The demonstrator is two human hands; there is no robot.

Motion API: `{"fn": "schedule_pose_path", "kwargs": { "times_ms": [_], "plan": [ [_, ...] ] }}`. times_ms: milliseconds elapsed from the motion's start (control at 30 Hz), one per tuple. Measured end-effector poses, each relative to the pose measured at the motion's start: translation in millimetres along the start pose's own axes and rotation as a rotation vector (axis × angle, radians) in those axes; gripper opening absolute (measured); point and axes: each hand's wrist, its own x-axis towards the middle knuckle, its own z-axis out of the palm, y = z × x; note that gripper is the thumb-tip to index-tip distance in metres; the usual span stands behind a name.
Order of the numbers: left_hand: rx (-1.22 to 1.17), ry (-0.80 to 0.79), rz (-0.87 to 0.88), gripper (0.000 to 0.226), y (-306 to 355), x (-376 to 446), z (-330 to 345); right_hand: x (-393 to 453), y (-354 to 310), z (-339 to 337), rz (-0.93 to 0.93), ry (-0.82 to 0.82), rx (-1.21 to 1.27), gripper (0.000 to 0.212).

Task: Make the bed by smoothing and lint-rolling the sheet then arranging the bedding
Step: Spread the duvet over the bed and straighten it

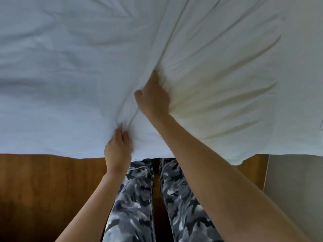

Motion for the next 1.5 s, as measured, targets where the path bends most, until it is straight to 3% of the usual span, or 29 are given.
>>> {"fn": "schedule_pose_path", "kwargs": {
  "times_ms": [133, 200, 400, 567, 733, 933, 1100, 1233, 1367, 1500],
  "plan": [
    [-0.050, 0.000, -0.100, 0.024, 4, -32, 9, -48, 55, 8, -0.495, 0.099, -0.166, 0.049],
    [-0.044, -0.009, -0.129, 0.025, 4, -36, 11, -62, 98, 3, -0.577, 0.083, -0.267, 0.048],
    [0.020, -0.006, -0.078, 0.029, 1, -39, 15, -73, 222, -36, -0.368, 0.166, -0.396, 0.054],
    [0.065, 0.009, -0.134, 0.029, -6, -55, 26, -74, 287, -60, -0.233, 0.308, -0.373, 0.051],
    [0.093, 0.093, -0.534, 0.032, -25, -74, 27, -81, 308, -71, -0.151, 0.365, -0.329, 0.052],
    [0.098, 0.294, -0.161, 0.027, 22, -57, 15, -71, 298, -69, -0.091, 0.402, -0.265, 0.053],
    [-0.061, 0.309, -0.121, 0.045, 100, 11, 25, -42, 258, -78, -0.071, 0.403, -0.173, 0.060],
    [-0.021, 0.246, -0.004, 0.064, 144, 79, 32, 6, 216, -81, -0.210, 0.401, -0.170, 0.057],
    [0.110, 0.046, 0.180, 0.073, 170, 127, 21, 54, 166, -75, -0.278, 0.370, -0.178, 0.054],
    [0.012, -0.150, 0.110, 0.081, 185, 165, 4, 89, 121, -75, -0.236, 0.345, -0.125, 0.052]
  ]
}}
